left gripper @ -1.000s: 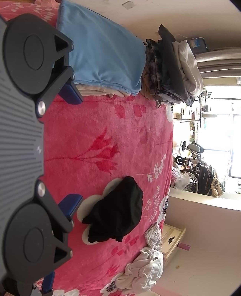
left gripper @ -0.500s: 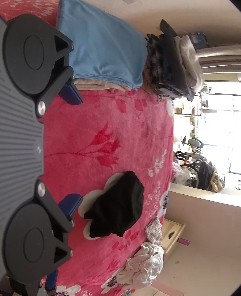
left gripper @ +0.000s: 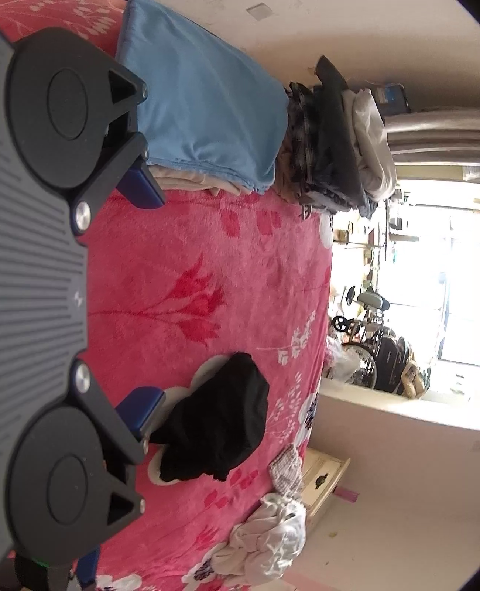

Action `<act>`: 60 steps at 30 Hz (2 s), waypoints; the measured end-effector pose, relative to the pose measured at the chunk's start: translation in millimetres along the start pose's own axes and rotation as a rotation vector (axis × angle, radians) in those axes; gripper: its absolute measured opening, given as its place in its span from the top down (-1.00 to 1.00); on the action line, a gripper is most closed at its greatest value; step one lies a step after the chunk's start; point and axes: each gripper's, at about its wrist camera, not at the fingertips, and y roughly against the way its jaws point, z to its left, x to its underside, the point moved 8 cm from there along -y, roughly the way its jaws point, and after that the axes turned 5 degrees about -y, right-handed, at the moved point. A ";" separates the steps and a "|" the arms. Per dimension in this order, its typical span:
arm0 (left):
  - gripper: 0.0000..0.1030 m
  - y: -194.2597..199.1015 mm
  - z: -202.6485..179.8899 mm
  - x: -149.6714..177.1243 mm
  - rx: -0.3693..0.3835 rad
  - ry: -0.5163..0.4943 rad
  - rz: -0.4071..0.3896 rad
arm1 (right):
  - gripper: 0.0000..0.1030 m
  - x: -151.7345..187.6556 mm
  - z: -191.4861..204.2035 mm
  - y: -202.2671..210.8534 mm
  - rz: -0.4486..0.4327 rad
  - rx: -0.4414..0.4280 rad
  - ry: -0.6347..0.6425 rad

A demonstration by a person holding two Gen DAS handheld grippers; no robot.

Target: Fold clothes

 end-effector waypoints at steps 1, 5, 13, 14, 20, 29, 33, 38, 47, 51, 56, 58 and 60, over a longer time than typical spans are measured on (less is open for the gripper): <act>-1.00 0.7 -0.6 -0.4 -0.003 -0.003 -0.006 | -0.98 0.3 -0.3 0.1 -0.002 0.002 -0.001; -1.00 0.5 -2.9 0.8 -0.012 -0.018 0.000 | -0.98 0.8 -0.4 -0.9 0.001 0.004 -0.007; -1.00 -4.6 2.3 2.7 -0.026 -0.003 0.033 | -0.98 0.3 0.5 -1.4 0.009 0.005 -0.007; -1.00 -5.2 3.0 2.8 -0.025 0.000 0.038 | -0.97 0.4 0.7 -1.6 0.010 0.005 -0.007; -1.00 -6.7 2.7 4.4 -0.024 -0.003 0.059 | -0.97 1.0 1.4 -2.7 0.016 0.005 -0.004; -1.00 -6.9 2.2 5.0 -0.023 -0.006 0.066 | -0.98 1.9 2.2 -3.3 0.021 0.006 0.000; -1.00 -7.2 3.1 5.0 -0.026 -0.004 0.069 | -0.98 2.2 2.4 -3.1 0.021 0.006 0.002; -1.00 -7.8 3.8 5.2 -0.027 0.000 0.071 | -0.98 2.1 3.6 -3.4 0.022 0.008 0.004; -1.00 -9.1 4.1 6.6 -0.023 -0.001 0.079 | -0.98 2.3 5.5 -3.9 0.025 0.009 0.005; -1.00 -8.9 3.2 6.6 -0.028 -0.007 0.076 | -0.98 2.9 5.0 -4.1 0.026 0.009 0.002; -1.00 -7.3 2.6 5.5 -0.023 -0.007 0.062 | -0.98 3.8 5.3 -4.7 0.025 0.011 -0.003; -1.00 -7.3 1.5 5.6 -0.014 -0.001 0.059 | -0.97 4.1 5.1 -4.8 0.026 0.012 -0.005; -1.00 -7.5 0.0 6.1 -0.006 0.006 0.056 | -0.98 2.9 2.3 -4.6 0.020 0.013 -0.011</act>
